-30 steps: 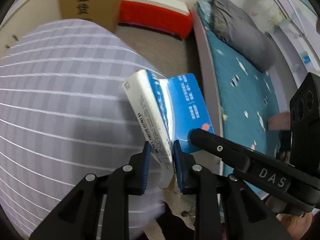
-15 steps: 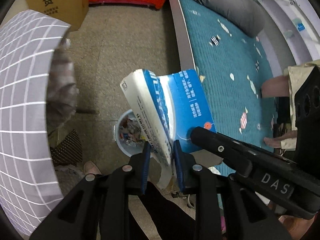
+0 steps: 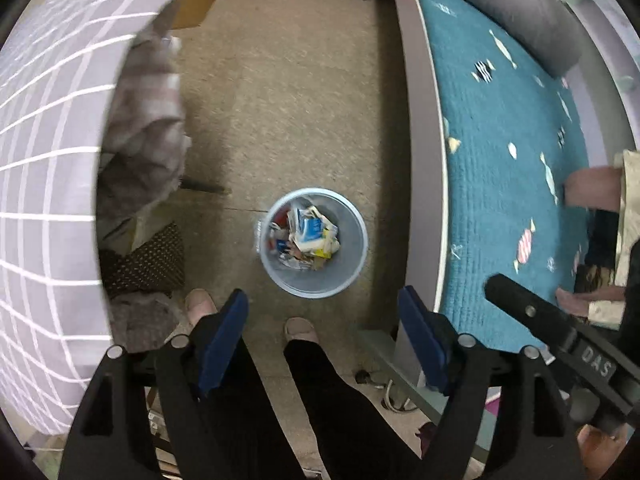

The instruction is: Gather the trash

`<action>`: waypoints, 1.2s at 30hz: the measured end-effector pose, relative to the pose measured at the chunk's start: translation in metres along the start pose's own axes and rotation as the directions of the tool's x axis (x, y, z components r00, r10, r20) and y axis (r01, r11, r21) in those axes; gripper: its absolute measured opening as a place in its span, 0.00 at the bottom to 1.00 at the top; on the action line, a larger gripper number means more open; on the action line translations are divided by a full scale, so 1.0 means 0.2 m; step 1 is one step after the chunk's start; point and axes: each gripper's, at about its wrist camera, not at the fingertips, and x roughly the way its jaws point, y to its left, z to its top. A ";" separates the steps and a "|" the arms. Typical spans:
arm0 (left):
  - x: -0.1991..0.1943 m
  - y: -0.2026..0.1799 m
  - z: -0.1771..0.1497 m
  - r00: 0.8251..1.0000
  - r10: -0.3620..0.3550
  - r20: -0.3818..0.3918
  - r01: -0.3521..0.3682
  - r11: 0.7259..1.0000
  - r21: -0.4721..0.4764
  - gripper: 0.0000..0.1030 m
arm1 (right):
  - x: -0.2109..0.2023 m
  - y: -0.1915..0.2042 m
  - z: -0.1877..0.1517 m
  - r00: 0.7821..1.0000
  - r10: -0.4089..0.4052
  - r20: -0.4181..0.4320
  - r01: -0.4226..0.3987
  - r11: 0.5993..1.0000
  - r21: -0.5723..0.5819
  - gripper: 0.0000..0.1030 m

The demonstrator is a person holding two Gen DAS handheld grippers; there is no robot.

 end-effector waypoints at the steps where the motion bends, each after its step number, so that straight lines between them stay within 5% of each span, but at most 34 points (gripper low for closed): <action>1: -0.02 0.00 -0.01 1.000 0.003 0.010 -0.003 1.000 -0.005 0.73 | -0.02 0.02 -0.01 1.000 0.002 0.009 -0.002 1.000 -0.021 0.58; 8: -0.37 -0.07 -0.13 0.978 0.049 0.202 -0.046 0.999 -0.015 0.73 | -0.26 0.24 -0.13 0.994 0.043 0.096 -0.018 0.968 -0.251 0.58; 12: -0.70 -0.12 -0.27 0.913 0.087 0.400 -0.092 0.996 -0.005 0.74 | -0.46 0.32 -0.20 0.983 0.084 0.164 -0.025 0.943 -0.333 0.60; 22: -1.22 -0.15 -0.55 0.773 0.171 0.611 -0.149 0.985 -0.087 0.81 | -0.92 0.46 -0.46 0.913 0.167 0.371 0.030 0.881 -0.472 0.67; 36: -1.57 -0.25 -1.01 0.651 0.170 0.740 -0.201 0.978 -0.047 0.82 | -1.30 0.49 -0.87 0.782 0.227 0.580 0.121 0.858 -0.499 0.77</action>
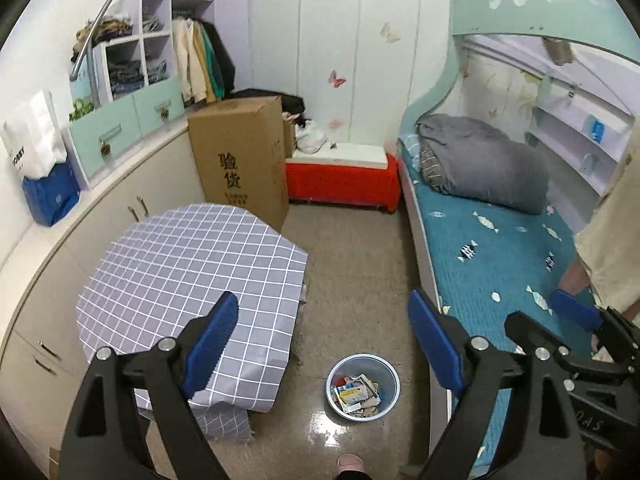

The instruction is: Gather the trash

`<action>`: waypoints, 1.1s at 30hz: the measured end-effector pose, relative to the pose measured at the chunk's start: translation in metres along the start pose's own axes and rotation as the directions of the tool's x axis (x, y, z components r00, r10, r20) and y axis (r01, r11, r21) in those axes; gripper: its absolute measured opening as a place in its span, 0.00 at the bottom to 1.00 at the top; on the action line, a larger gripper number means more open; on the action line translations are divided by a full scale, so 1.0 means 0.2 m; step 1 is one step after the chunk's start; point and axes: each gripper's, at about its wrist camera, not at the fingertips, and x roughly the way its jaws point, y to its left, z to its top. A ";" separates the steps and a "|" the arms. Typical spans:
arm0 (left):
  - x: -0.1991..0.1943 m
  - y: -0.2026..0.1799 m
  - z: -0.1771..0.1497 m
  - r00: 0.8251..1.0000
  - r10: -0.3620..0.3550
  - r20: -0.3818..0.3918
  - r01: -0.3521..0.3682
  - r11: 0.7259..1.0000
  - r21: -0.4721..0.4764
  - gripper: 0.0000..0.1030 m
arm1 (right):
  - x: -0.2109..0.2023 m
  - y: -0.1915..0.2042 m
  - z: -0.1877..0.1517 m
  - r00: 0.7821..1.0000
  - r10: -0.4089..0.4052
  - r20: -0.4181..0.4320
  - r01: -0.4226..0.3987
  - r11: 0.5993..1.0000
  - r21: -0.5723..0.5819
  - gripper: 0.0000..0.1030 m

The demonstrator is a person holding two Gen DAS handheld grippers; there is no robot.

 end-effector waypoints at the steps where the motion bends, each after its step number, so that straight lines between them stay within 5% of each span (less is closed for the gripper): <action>1: -0.04 0.01 -0.01 1.000 -0.001 0.007 0.001 1.000 -0.001 0.82 | -0.04 0.02 -0.01 1.000 -0.007 0.016 0.007 1.000 -0.005 0.77; 16: -0.42 0.06 -0.16 0.994 0.002 0.109 -0.003 1.000 0.009 0.87 | -0.36 0.20 -0.16 0.995 -0.029 0.099 0.033 0.999 -0.029 0.80; 33: -0.51 0.09 -0.20 0.988 -0.020 0.151 0.017 1.000 0.023 0.87 | -0.43 0.27 -0.21 0.993 -0.034 0.114 0.040 0.998 -0.046 0.81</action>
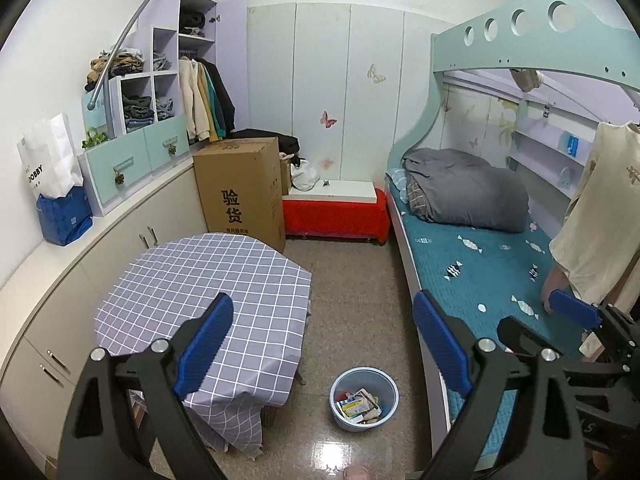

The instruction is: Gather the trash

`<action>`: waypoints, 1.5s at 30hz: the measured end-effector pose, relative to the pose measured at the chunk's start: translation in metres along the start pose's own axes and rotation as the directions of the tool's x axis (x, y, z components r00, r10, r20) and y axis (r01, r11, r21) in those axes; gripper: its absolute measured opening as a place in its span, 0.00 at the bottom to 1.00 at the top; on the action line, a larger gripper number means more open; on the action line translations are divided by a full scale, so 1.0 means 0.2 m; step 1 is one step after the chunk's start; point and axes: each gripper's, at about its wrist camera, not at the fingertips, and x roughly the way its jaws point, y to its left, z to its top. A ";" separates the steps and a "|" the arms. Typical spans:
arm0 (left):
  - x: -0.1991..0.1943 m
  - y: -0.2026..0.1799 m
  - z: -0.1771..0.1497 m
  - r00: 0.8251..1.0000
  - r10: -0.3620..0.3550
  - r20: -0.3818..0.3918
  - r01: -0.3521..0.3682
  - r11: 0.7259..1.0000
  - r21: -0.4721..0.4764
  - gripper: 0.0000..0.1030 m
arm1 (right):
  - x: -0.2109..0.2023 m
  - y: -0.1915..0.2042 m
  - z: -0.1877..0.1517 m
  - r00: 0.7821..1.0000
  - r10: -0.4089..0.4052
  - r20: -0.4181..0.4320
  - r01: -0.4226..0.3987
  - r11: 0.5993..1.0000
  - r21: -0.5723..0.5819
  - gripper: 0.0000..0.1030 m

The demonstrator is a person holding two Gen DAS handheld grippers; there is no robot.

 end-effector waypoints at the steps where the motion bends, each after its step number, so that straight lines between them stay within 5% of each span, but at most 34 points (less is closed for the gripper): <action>1: 0.00 0.00 0.00 1.000 -0.002 -0.002 0.002 1.000 0.001 0.87 | 0.00 0.00 0.00 1.000 0.001 -0.002 -0.001 1.000 -0.003 0.81; 45: 0.07 -0.01 0.01 1.000 -0.003 -0.017 0.003 1.000 0.013 0.87 | 0.07 -0.06 0.01 0.999 0.019 -0.035 -0.019 1.000 -0.002 0.81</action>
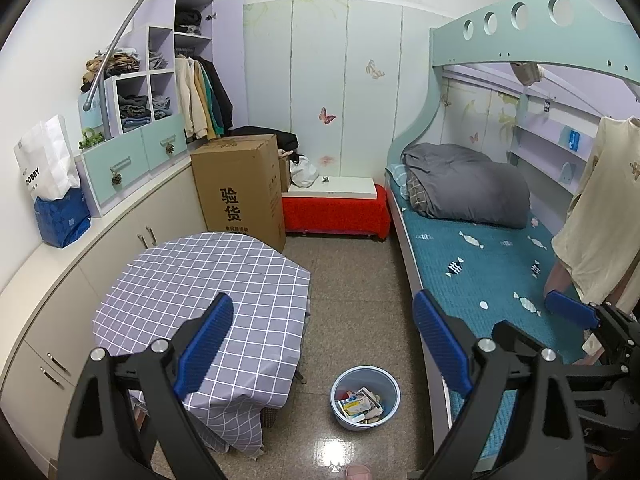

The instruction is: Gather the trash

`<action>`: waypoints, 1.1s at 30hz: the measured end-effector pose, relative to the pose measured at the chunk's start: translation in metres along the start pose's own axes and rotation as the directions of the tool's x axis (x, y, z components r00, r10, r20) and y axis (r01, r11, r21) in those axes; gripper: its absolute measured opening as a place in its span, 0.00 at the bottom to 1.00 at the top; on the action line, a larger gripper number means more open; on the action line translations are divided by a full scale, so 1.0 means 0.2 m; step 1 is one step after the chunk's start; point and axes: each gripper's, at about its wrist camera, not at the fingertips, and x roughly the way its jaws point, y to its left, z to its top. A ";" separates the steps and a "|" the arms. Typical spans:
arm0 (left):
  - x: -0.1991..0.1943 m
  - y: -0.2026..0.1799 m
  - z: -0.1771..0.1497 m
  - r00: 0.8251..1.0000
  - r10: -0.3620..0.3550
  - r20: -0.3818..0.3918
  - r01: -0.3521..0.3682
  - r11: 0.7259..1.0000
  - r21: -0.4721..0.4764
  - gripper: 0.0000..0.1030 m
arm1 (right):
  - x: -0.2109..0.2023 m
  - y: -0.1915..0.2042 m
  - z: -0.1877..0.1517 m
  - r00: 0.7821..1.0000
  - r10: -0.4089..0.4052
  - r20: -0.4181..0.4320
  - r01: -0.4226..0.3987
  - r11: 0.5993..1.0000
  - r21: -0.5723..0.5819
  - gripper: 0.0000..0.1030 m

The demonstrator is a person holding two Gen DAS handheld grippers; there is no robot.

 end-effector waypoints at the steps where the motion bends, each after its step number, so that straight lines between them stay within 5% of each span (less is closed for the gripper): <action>1: 0.00 0.00 0.00 1.000 0.000 -0.001 0.000 1.000 0.001 0.87 | 0.00 0.00 0.00 1.000 0.000 -0.001 0.000 1.000 0.000 0.81; 33: 0.05 0.01 0.01 1.000 0.002 -0.012 -0.002 1.000 0.002 0.87 | 0.05 -0.04 0.00 1.000 0.012 -0.019 -0.012 1.000 -0.014 0.82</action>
